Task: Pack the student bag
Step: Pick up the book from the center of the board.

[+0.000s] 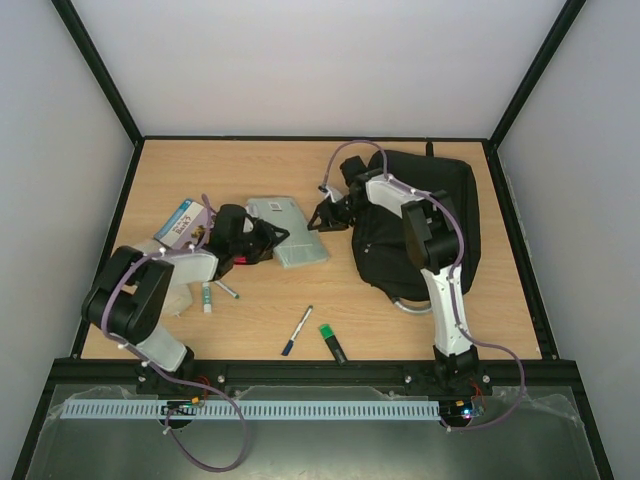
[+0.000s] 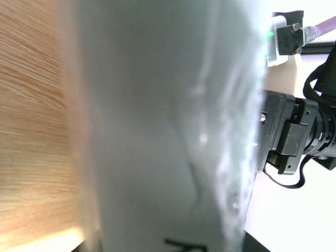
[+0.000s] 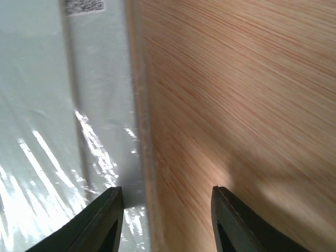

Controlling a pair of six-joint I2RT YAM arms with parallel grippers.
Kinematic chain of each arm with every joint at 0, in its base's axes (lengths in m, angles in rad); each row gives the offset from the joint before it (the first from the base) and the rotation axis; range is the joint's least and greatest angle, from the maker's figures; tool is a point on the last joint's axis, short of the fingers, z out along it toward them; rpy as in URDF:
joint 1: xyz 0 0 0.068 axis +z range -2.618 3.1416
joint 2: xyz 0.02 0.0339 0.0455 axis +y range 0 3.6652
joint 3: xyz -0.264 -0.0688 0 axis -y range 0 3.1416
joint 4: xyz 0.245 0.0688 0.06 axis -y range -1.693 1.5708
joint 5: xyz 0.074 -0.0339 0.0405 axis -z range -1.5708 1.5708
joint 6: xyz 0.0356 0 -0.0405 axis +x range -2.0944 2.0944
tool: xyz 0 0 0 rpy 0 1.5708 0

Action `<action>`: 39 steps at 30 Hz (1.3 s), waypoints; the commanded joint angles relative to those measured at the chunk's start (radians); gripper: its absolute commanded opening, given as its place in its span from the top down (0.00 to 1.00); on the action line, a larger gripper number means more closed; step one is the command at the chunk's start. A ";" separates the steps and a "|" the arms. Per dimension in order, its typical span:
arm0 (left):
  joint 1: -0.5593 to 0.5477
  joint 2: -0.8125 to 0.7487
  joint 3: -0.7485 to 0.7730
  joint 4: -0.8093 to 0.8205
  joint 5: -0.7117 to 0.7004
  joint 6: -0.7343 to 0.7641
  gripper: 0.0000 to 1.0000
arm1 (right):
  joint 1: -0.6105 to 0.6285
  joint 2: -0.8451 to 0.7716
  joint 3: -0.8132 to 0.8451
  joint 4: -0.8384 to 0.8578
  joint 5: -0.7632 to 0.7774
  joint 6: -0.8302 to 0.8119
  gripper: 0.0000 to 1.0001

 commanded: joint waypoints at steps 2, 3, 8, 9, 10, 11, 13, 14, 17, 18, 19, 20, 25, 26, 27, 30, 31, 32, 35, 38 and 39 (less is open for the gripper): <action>0.006 -0.134 0.100 -0.042 0.081 0.144 0.82 | -0.042 -0.194 -0.043 -0.089 0.131 -0.007 0.48; 0.007 -0.145 0.124 -0.080 0.095 0.173 0.82 | -0.061 -0.238 -0.063 -0.074 0.132 0.000 0.46; 0.008 -0.165 0.255 -0.213 0.176 0.325 0.82 | -0.182 -0.481 -0.188 -0.012 0.081 0.023 0.35; 0.008 -0.170 0.274 -0.219 0.194 0.344 0.83 | -0.206 -0.524 -0.210 -0.015 0.061 0.017 0.33; 0.007 -0.175 0.288 -0.220 0.210 0.360 0.83 | -0.227 -0.575 -0.230 -0.023 0.032 0.007 0.32; 0.008 -0.179 0.308 -0.215 0.232 0.377 0.85 | -0.246 -0.609 -0.253 -0.027 0.001 -0.001 0.31; 0.008 -0.184 0.330 -0.193 0.271 0.390 0.89 | -0.283 -0.678 -0.313 -0.028 -0.067 -0.017 0.28; 0.007 -0.185 0.338 -0.173 0.290 0.391 0.91 | -0.303 -0.711 -0.348 -0.027 -0.105 -0.031 0.27; 0.005 -0.192 0.345 -0.090 0.348 0.371 0.94 | -0.330 -0.801 -0.443 -0.030 -0.205 -0.095 0.19; 0.004 -0.196 0.343 -0.058 0.364 0.362 0.95 | -0.332 -0.823 -0.466 -0.034 -0.213 -0.116 0.17; 0.000 -0.202 0.336 -0.017 0.378 0.351 0.95 | -0.332 -0.845 -0.486 -0.034 -0.216 -0.129 0.16; -0.005 -0.207 0.330 0.021 0.388 0.346 0.96 | -0.332 -0.864 -0.507 -0.027 -0.219 -0.128 0.14; -0.041 -0.226 0.318 0.136 0.402 0.351 0.98 | -0.332 -0.905 -0.584 0.058 -0.354 -0.065 0.01; -0.048 -0.223 0.319 0.150 0.403 0.344 0.98 | -0.332 -0.903 -0.592 0.080 -0.383 -0.046 0.00; -0.054 -0.217 0.323 0.164 0.405 0.333 0.98 | -0.332 -0.899 -0.598 0.098 -0.409 -0.041 0.00; -0.072 -0.193 0.336 0.223 0.414 0.282 0.98 | -0.329 -0.892 -0.604 0.128 -0.447 -0.044 0.00; -0.076 -0.183 0.338 0.238 0.412 0.263 0.97 | -0.327 -0.891 -0.606 0.139 -0.455 -0.046 0.00; -0.081 -0.171 0.341 0.260 0.411 0.241 0.97 | -0.323 -0.889 -0.605 0.148 -0.466 -0.048 0.00; -0.095 -0.137 0.342 0.342 0.414 0.173 0.98 | -0.297 -0.884 -0.590 0.167 -0.487 -0.046 0.01; -0.106 -0.105 0.350 0.390 0.416 0.128 0.98 | -0.263 -0.866 -0.567 0.150 -0.524 -0.048 0.05; -0.107 -0.095 0.354 0.393 0.415 0.123 0.98 | -0.253 -0.861 -0.558 0.139 -0.554 -0.052 0.07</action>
